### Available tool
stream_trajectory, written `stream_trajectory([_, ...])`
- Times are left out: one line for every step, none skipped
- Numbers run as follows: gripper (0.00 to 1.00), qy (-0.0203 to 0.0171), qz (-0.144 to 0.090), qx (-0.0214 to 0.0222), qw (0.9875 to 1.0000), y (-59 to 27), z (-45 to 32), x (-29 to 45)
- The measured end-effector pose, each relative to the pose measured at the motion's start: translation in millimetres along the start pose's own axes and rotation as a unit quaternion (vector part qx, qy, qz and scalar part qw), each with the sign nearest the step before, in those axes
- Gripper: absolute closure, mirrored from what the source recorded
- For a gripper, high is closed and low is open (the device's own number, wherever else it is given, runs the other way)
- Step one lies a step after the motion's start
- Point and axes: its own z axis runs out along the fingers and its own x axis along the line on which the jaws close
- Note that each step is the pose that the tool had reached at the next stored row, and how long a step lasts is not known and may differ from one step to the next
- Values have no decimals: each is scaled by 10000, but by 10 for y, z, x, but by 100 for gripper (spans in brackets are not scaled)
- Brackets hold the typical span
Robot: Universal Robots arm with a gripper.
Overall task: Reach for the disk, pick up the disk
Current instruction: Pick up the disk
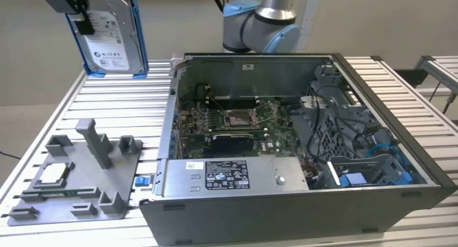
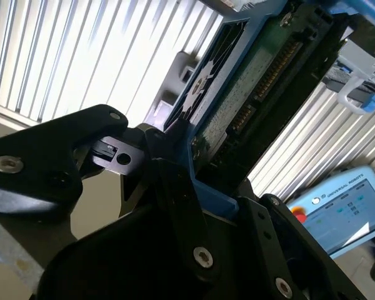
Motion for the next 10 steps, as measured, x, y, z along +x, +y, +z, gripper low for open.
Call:
stream_trajectory([100, -1, 0, 0, 10000, -23, 1, -1])
stream_trajectory([100, 0, 0, 0, 10000, -46, 2, -2])
stream_trajectory([100, 0, 0, 0, 10000, -70, 3, -4])
stream_trajectory([100, 0, -1, 0, 10000, -94, 4, -5])
stream_trajectory([100, 0, 0, -1, 10000, -119, 5, -6])
stream_trajectory([100, 0, 0, 0, 10000, -144, 6, -8])
stream_trajectory([100, 0, 0, -1, 10000, -168, 7, -9])
stream_trajectory([100, 0, 0, -1, 10000, -193, 8, -10])
stream_trajectory([100, 0, 0, -2, 10000, -219, 9, -12])
stream_trajectory([100, 0, 0, -1, 10000, -243, 10, -13])
